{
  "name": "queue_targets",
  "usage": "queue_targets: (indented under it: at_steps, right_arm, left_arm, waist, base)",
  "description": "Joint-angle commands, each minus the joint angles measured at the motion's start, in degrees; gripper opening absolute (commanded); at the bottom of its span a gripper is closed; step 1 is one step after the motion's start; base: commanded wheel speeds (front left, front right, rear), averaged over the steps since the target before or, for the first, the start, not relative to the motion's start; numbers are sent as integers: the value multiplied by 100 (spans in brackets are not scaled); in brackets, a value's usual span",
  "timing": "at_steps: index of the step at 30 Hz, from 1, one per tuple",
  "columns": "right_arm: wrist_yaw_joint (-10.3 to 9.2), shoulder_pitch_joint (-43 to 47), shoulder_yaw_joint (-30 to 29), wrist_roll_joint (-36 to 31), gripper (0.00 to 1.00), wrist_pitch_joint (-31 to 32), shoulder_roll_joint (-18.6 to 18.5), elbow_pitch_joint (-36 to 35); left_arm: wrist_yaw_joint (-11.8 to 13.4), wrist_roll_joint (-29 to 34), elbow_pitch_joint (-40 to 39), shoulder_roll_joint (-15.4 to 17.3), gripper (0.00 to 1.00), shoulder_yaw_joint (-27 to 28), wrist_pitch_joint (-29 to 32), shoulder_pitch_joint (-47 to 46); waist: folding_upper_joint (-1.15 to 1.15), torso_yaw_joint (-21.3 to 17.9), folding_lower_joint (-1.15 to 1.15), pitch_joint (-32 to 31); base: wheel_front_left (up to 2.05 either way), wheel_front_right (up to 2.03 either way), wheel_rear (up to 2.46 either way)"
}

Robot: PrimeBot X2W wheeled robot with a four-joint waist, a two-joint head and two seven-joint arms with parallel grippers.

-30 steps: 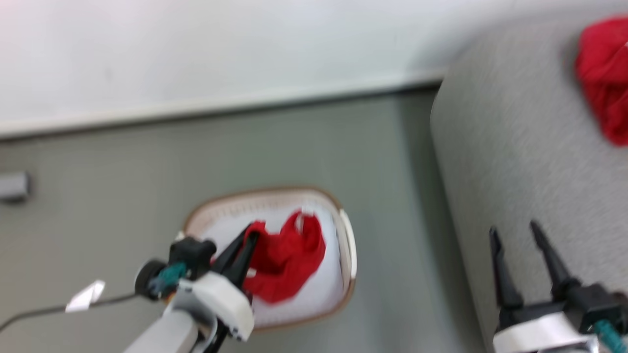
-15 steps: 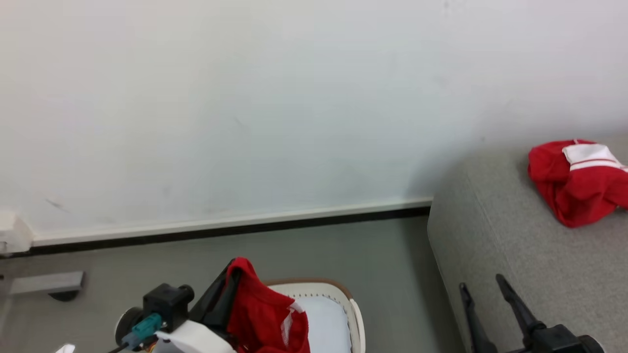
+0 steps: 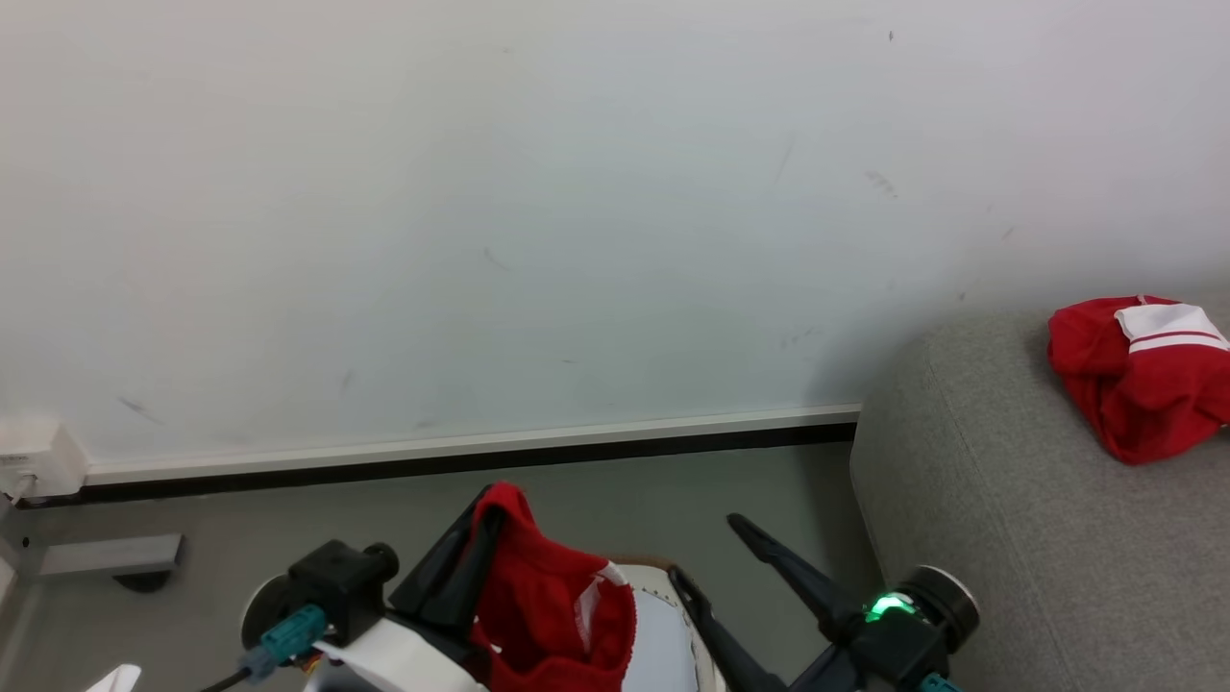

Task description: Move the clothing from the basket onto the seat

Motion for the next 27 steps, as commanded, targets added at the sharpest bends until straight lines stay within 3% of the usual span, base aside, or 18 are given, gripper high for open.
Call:
queue_targets:
  at_steps: [1,9,17,18,19,20,24,26,27]
  right_arm:
    - [1,-183,219,119,100,4,-68,38]
    - [1,-1039,1541,700,100,4,-80,484]
    - [1,-1255,1543,870,100,4,181,1188]
    - [1,-1214,1567,949,62,4,227,1294]
    - [1,-1205,1602,1005,9,4,256,1382]
    - [1,-1205,1660,1124,0,4,287,1433]
    - [1,-1169,1599,1635,0,4,308,1464]
    - [1,-1163,1518,1803,0,4,282,1442]
    - [1,-1172,1465,1878,0,4,245,1423]
  left_arm:
    - [-10,64,-52,9,0,-30,46,-81]
    - [-223,90,-163,-174,0,-322,194,-280]
    - [-586,-12,-471,-308,0,-729,380,-322]
    - [-635,-37,-485,-306,0,-777,399,-312]
    - [-663,-50,-484,-301,0,-799,415,-304]
    - [-683,-59,-487,-301,0,-813,416,-297]
    - [-697,-113,-459,-288,0,-823,371,-234]
    - [-646,-95,-394,-261,50,-787,317,-206]
    - [-643,-91,-368,-250,100,-779,268,-193]
  waist:
    - [0,8,0,2]
    - [0,90,0,-19]
    - [0,223,0,-25]
    - [0,243,0,-25]
    - [0,261,0,-25]
    - [0,278,0,-22]
    - [0,316,0,-8]
    - [0,314,0,5]
    - [0,303,0,13]
  base:
    - [0,0,0]
    - [0,0,0]
    - [0,0,0]
    - [0,0,0]
    - [0,0,0]
    - [0,0,0]
    - [0,0,0]
    - [0,0,0]
    - [0,0,0]
